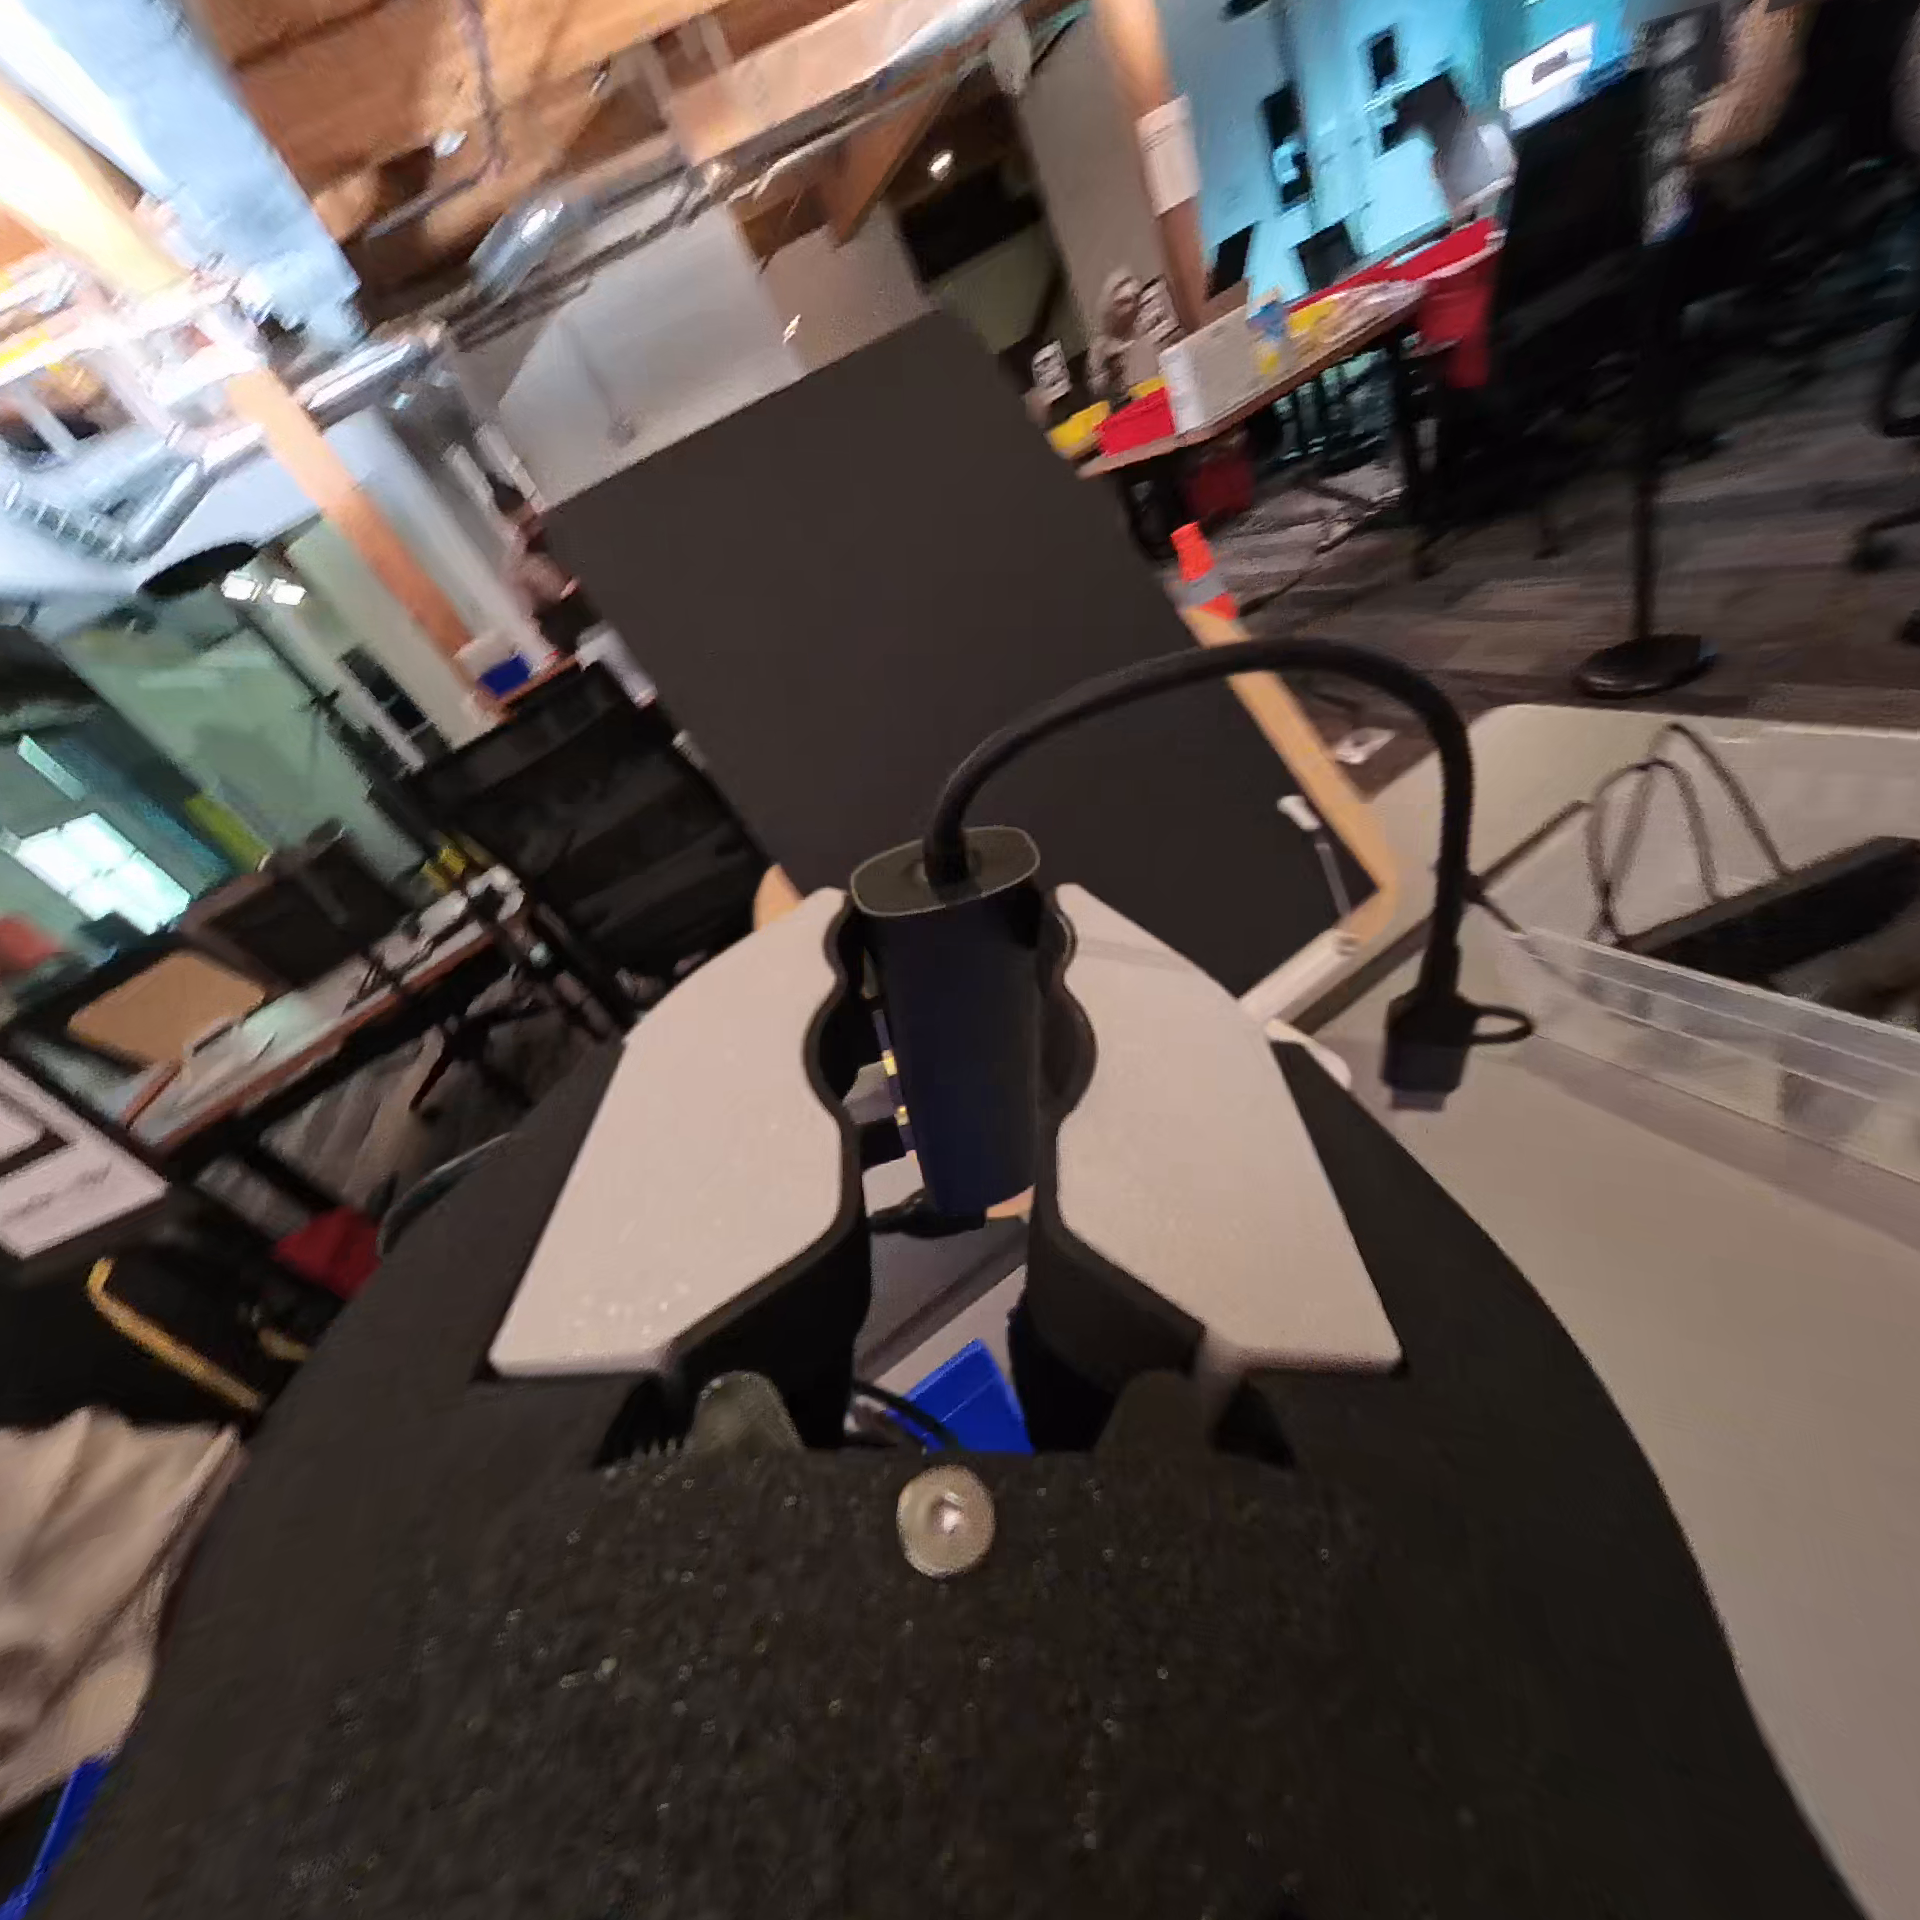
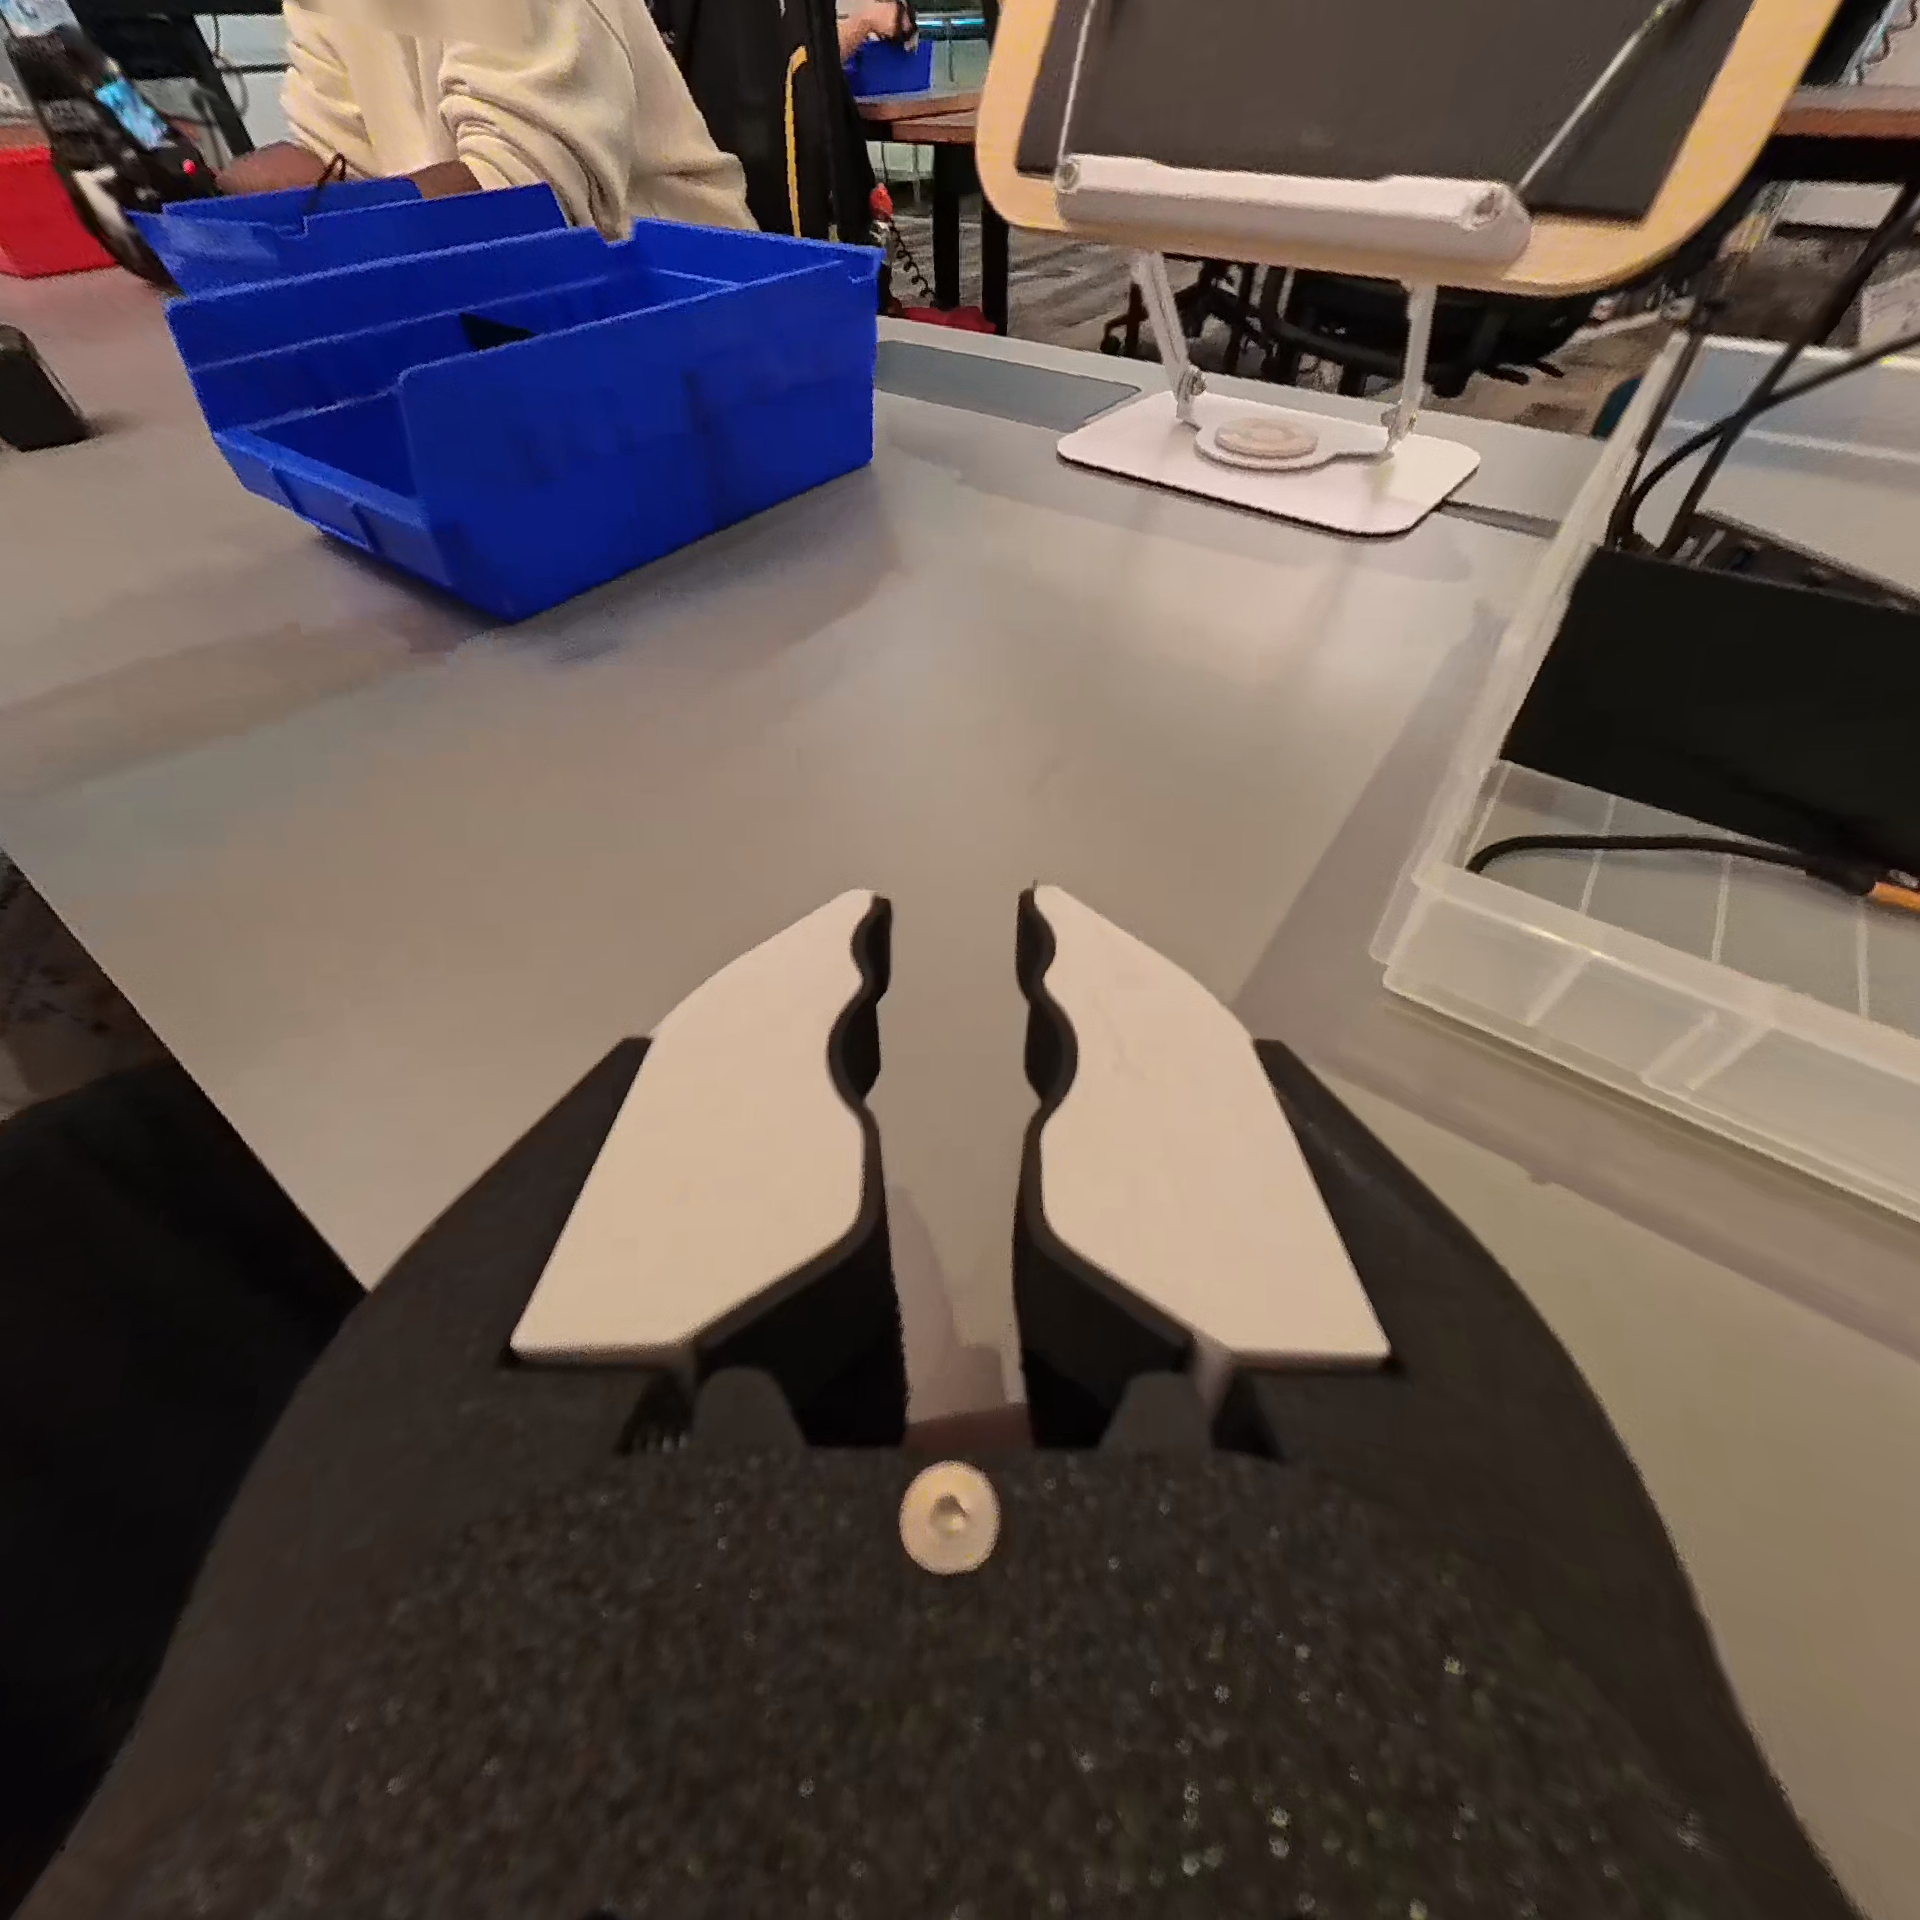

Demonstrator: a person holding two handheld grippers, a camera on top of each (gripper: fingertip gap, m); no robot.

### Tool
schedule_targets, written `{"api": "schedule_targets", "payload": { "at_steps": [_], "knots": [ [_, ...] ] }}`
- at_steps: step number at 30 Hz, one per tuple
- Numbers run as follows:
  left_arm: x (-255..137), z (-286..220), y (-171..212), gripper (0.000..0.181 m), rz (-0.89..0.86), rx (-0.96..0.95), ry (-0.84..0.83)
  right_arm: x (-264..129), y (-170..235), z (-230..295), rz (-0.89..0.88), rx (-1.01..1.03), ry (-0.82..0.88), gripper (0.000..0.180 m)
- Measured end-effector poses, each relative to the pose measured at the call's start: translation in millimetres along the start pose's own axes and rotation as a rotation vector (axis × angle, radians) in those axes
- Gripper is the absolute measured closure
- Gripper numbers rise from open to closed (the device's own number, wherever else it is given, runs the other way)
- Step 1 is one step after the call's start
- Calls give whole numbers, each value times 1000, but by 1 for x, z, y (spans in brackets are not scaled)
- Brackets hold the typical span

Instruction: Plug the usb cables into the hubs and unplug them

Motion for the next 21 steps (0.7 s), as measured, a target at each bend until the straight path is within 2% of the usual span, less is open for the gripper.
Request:
{"api": "schedule_targets", "payload": {
  "at_steps": [2,4,9,13,16,21],
  "knots": [
    [-10,-37,-3,149,-27,65,59,0,-5,1,-16,-43,-5,154],
    [-20,-81,10,149,-18,166,106,-1,-20,-1,-33,-37,-15,152],
    [-45,-187,53,149,-31,453,161,-1,-91,15,-91,28,-164,132],
    [-58,-256,77,149,-31,596,226,20,-130,29,-57,-74,-228,134],
    [-63,-290,90,149,-17,664,284,38,-127,37,33,-66,-274,139],
    [-73,-314,94,149,-31,748,289,60,-85,41,212,-140,-235,147]
  ]
}}
Point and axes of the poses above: each gripper's, where its closed fingertips meet, x out along the fingers, y out of its underside, z = x × y across the jaws, the point moved 1 cm from there along -x, back along the fingers, and after that the axes turned 5 degrees about -z, right-handed, at the moved point
